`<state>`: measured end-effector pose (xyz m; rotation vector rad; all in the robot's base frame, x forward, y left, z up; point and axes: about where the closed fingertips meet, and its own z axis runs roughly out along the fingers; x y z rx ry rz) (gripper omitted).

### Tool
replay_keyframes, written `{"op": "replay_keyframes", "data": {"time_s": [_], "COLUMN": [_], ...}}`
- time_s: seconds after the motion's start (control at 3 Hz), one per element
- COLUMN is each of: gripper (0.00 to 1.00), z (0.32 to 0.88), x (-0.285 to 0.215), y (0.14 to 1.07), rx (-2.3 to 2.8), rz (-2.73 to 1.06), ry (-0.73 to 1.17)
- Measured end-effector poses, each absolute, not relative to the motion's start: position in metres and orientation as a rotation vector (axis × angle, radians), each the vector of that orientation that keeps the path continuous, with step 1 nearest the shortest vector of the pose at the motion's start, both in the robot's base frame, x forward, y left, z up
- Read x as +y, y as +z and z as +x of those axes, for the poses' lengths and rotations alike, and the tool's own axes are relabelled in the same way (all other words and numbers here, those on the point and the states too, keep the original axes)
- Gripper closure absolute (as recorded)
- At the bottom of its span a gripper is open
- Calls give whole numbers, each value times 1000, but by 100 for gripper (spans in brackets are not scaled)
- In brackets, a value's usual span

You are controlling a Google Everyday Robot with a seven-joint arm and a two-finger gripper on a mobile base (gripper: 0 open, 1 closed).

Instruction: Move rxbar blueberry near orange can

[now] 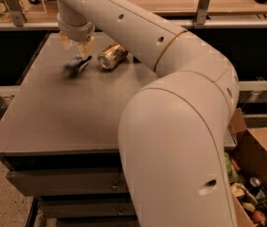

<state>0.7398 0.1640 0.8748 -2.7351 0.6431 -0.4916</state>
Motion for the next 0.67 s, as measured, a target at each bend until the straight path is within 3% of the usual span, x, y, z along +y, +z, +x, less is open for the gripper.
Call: {"op": "replay_keyframes", "data": {"time_s": [0.33,0.67], "gripper": [0,0], "z": [740,741], "x": [161,162], "y": [877,883], "rx": [645,633], "rz": [-2737,-2739], "ry": [-494,-496]}}
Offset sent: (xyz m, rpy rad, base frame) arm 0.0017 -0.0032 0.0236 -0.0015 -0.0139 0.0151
